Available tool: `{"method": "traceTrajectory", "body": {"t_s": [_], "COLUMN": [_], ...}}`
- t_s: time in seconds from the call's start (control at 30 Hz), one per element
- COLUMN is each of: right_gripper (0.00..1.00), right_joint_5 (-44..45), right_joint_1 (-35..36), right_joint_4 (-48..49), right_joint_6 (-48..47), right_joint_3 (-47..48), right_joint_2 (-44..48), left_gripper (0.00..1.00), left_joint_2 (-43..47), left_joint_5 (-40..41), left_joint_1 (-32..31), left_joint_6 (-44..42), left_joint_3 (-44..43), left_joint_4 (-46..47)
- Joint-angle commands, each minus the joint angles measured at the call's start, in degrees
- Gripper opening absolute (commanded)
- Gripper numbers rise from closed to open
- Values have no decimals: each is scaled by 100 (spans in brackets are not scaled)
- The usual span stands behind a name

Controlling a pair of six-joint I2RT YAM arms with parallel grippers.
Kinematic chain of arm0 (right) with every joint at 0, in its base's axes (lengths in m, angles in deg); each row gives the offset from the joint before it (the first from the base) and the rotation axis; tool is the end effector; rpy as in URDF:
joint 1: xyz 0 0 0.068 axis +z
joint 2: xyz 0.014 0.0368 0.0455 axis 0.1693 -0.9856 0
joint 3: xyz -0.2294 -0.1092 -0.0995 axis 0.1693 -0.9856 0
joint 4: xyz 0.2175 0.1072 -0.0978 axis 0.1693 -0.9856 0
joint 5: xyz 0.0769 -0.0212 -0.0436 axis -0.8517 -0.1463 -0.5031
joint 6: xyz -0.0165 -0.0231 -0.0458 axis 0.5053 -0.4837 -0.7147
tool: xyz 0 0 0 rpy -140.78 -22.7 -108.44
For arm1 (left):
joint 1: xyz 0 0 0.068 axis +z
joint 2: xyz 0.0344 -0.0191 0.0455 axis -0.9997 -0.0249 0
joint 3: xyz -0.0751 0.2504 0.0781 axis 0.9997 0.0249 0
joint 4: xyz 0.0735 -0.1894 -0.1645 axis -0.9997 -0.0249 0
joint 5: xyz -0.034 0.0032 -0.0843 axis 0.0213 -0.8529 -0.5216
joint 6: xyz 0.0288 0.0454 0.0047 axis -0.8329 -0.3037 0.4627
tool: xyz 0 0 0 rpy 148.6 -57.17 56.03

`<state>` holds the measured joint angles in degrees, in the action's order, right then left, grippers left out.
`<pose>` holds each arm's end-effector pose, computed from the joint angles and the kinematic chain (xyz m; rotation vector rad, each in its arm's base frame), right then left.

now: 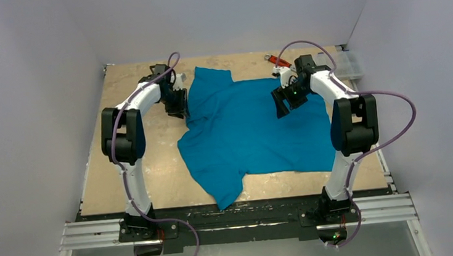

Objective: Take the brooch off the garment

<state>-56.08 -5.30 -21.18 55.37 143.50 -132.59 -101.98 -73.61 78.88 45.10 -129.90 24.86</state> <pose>0.3934 0.0439 0.2083 -0.7561 2.5977 0.4336 0.4261 -0.0831 0.1874 0.0750 2.7834 -0.4851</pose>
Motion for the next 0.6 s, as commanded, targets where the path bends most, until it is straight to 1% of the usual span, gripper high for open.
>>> {"method": "traceTrajectory", "body": {"t_s": [0.0, 0.27, 0.3, 0.43, 0.57], "right_gripper": [78, 78, 78, 77, 76], "right_joint_5": [244, 298, 328, 514, 919], "right_joint_1": [-37, -187, -187, -190, -226], "right_joint_4": [-119, -200, -207, -248, -167], "right_joint_6": [-254, -281, -293, -419, -556], "right_joint_3": [-122, 1, 2, -106, -324], "right_joint_2": [296, 217, 210, 187, 134], "left_gripper": [34, 34, 32, 21, 5], "left_joint_2": [-139, -298, -317, -320, -291], "left_joint_5": [-218, -318, -317, -184, 1], "left_joint_1": [9, 11, 11, 11, 4], "left_joint_6": [226, 479, 489, 437, 383], "left_joint_3": [-195, -132, -149, -328, -477], "left_joint_4": [-38, 105, 102, 12, -234]}}
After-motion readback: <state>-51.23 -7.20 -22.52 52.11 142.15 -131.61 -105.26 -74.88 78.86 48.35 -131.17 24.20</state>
